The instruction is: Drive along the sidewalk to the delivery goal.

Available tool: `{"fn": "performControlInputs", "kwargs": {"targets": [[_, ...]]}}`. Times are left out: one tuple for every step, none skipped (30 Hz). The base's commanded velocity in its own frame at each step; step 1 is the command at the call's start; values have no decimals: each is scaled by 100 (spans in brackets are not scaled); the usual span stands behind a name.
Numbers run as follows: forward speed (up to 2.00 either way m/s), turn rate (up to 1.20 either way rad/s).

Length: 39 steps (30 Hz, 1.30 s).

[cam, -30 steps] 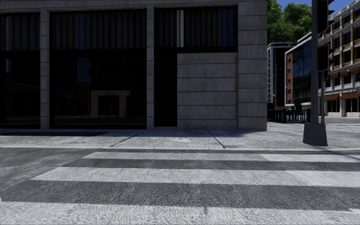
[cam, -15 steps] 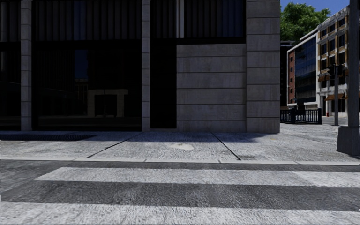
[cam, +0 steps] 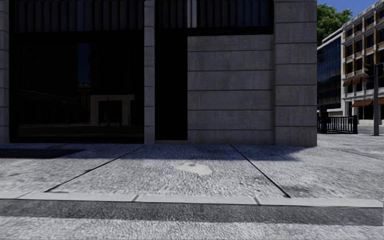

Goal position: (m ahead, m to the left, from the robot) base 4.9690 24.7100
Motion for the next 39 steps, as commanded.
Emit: {"fn": "performControlInputs", "kwargs": {"targets": [[200, 0], [200, 0], [200, 0], [200, 0], [200, 0], [200, 0], [200, 0], [200, 0], [200, 0], [200, 0], [200, 0], [176, 14], [147, 22], [147, 22], [134, 24], [127, 27], [124, 34], [121, 44], [121, 44], [120, 51], [120, 53], [120, 55], [120, 55], [120, 55], [120, 55], [119, 56], [118, 56], [117, 56], [117, 56], [117, 56], [117, 56], [117, 56], [117, 56], [117, 56], [117, 56], [117, 56], [117, 56], [117, 56], [117, 56]]}}
